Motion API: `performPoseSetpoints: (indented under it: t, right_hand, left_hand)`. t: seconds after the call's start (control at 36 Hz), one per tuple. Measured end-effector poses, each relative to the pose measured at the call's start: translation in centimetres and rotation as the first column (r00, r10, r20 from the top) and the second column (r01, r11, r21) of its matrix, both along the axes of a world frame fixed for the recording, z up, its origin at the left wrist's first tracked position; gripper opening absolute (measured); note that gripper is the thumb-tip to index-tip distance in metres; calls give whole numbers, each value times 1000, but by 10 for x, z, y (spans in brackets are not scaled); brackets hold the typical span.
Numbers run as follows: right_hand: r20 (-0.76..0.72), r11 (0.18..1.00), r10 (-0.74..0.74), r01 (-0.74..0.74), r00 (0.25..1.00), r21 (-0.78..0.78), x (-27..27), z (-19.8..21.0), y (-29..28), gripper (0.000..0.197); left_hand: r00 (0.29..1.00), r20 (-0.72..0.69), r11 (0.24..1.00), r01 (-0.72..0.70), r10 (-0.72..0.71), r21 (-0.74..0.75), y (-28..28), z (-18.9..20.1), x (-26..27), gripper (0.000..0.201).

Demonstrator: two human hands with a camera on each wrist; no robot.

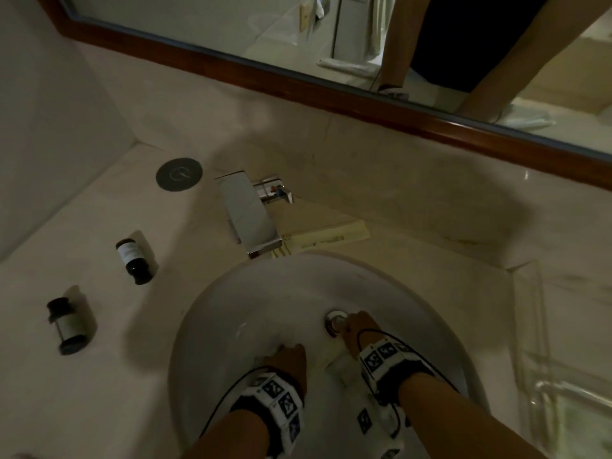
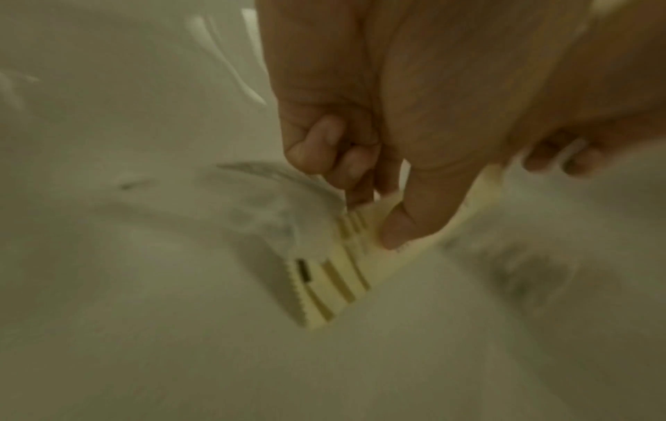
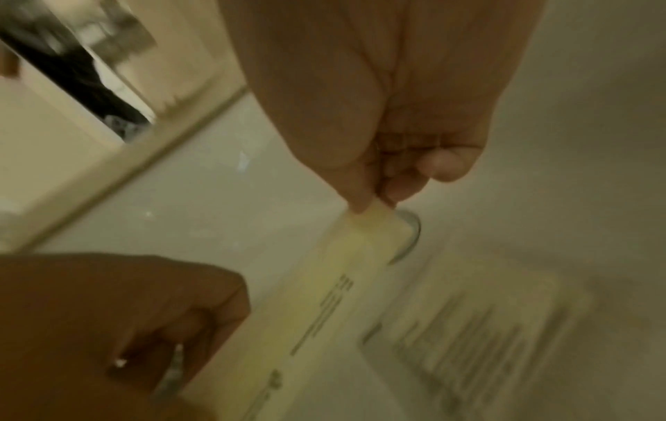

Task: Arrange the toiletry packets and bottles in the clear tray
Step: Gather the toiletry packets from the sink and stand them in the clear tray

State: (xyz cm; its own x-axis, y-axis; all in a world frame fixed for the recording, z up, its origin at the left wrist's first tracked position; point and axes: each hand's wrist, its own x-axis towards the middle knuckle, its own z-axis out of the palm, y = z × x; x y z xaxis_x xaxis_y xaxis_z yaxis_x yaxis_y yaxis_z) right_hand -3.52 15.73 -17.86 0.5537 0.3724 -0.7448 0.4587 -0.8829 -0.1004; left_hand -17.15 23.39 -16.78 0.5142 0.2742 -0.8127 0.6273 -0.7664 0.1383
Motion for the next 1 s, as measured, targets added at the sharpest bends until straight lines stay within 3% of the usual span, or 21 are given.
performPoseSetpoints:
  t: [0.14, 0.25, 0.36, 0.56, 0.69, 0.89, 1.0]
  right_hand:
    - [50, 991, -113, 110, 992, 75, 4, 25, -26, 45]
    - [1, 939, -298, 293, 955, 179, 3, 66, -45, 44]
    - [-11, 879, -419, 408, 908, 247, -5, 108, -69, 49]
    - [86, 847, -396, 328, 914, 418, -18, 155, -114, 27]
    - [109, 760, -498, 372, 860, 532, -18, 172, -151, 14]
    - [104, 618, -673, 479, 733, 624, -14, 188, -230, 8]
    - [94, 553, -748, 539, 656, 635, -15, 189, -282, 6]
  left_hand:
    - [999, 18, 998, -50, 51, -25, 4, 25, 5, 41]
    - [976, 187, 994, -106, 108, -24, 3, 56, 0, 34]
    - [893, 394, 976, -208, 218, -69, -2, 83, -9, 18]
    - [755, 545, 931, -284, 364, -229, -30, 118, -7, 16]
    - [685, 581, 897, -302, 439, -322, -57, 141, 2, 5]
    - [567, 589, 814, -331, 576, -477, -115, 172, 23, 10]
    - [563, 587, 807, -304, 581, -507, -158, 176, 37, 20]
